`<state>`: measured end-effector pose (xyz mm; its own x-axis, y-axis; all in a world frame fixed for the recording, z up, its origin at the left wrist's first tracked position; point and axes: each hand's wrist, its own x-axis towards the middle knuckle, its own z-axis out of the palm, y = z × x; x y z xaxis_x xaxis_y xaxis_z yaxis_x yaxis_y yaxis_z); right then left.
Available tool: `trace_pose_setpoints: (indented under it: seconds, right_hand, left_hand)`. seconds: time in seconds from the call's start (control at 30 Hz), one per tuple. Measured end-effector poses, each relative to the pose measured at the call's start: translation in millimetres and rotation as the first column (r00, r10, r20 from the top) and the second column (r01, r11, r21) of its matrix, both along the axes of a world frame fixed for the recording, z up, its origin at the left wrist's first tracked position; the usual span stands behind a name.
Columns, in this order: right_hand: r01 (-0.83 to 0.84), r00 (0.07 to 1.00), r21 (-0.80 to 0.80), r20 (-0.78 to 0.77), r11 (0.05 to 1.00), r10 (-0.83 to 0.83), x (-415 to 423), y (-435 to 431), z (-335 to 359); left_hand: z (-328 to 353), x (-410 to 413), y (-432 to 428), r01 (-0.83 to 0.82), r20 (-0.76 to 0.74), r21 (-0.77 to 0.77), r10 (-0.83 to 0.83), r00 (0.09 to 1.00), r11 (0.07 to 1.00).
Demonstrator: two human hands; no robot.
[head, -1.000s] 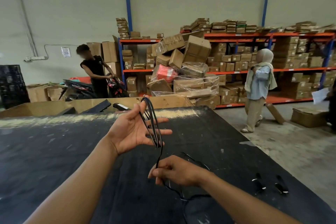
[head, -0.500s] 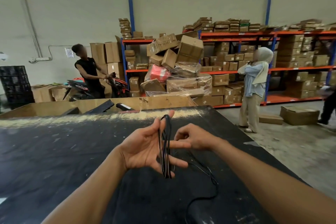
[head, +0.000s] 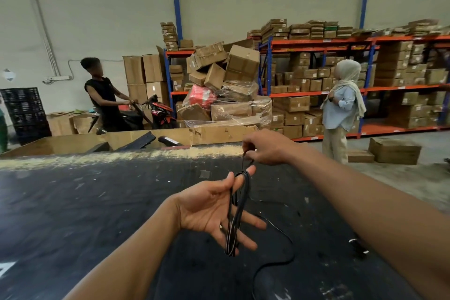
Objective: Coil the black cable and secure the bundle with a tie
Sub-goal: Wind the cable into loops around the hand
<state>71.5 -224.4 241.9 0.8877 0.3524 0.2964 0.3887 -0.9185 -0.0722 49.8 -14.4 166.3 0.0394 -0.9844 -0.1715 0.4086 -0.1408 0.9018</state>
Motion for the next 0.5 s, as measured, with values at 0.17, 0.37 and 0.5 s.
trace_pose_setpoints:
  seconds: [0.17,0.37,0.5]
  right_hand:
    - [0.0,0.999,0.09,-0.037,0.996,0.003,-9.3,2.9,15.4]
    - [-0.019,1.0,0.172,-0.009,0.985,0.021,-34.0,17.4,28.9]
    - [0.027,0.968,0.307,-0.247,0.951,0.052,-54.6,29.6,14.7]
  left_hand:
    - [-8.4,9.5,4.0,-0.116,0.033,0.072,0.114,0.993,0.991]
    - [-13.1,25.1,14.1,-0.39,0.025,0.038,0.389,0.921,0.92]
    - [-5.0,37.2,20.2,-0.534,-0.065,-0.008,0.533,0.844,0.845]
